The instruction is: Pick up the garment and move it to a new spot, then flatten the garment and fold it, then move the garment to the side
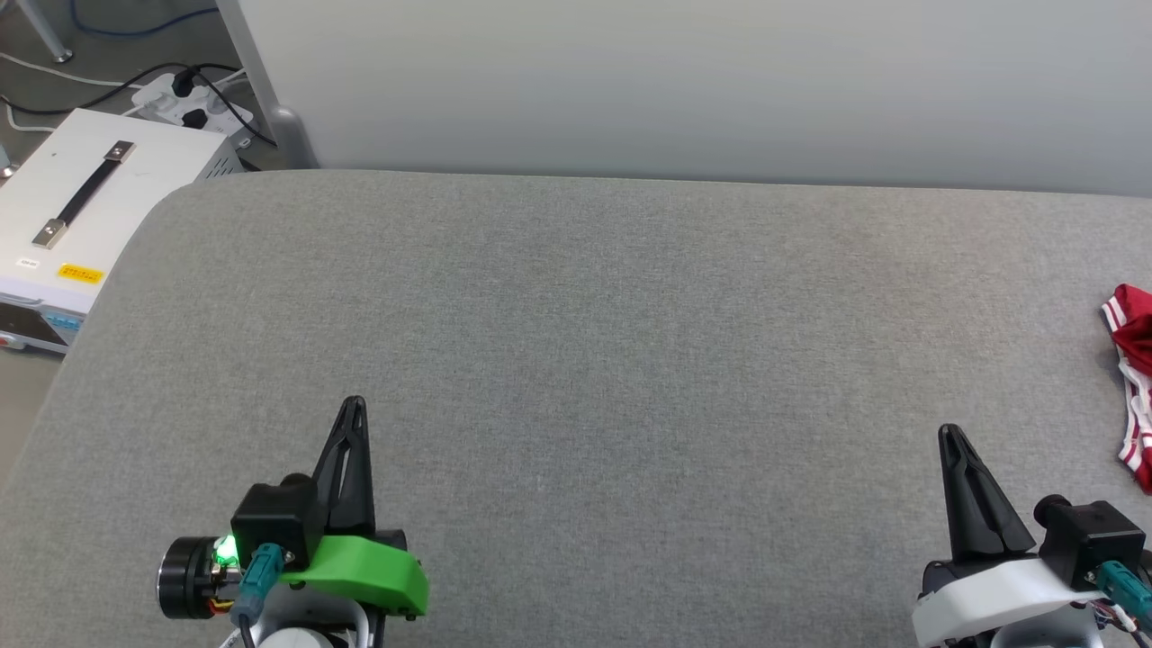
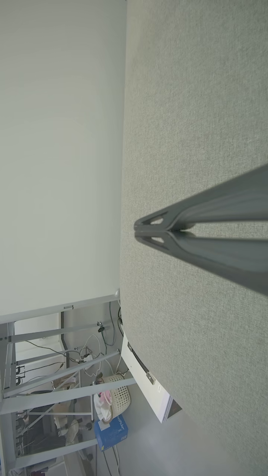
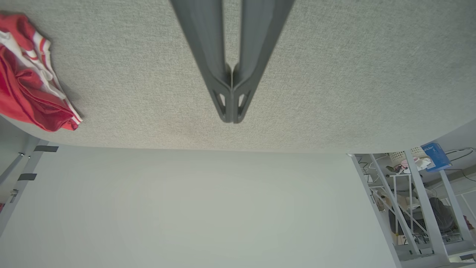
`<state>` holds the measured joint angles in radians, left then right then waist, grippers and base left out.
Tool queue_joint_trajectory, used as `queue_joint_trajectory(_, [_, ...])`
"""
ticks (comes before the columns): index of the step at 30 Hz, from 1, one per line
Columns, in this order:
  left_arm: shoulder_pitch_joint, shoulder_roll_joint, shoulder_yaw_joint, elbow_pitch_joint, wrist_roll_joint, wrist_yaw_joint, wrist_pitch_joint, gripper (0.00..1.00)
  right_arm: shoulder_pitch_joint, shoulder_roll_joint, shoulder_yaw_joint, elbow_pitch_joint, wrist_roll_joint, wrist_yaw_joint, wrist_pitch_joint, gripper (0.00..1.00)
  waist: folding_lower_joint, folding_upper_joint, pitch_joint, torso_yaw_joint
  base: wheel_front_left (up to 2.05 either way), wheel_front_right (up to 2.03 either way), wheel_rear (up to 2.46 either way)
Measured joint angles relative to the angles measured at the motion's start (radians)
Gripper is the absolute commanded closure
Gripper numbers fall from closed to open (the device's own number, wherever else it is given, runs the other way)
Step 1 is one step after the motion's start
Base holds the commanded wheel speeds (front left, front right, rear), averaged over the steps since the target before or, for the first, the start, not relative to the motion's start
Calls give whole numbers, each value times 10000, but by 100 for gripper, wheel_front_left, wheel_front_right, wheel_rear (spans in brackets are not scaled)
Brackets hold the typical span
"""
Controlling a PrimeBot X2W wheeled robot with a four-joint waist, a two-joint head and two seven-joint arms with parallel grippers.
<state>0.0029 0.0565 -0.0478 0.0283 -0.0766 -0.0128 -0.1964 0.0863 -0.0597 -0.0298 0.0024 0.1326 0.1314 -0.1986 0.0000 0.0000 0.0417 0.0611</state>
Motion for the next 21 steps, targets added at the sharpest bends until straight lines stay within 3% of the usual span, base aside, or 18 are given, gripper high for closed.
queue_joint_trajectory(21, [0,0,111,-50,159,4,451,100,-142,27,59,-2,-334,0,424,100,0,0,-94,-139,0,0,0])
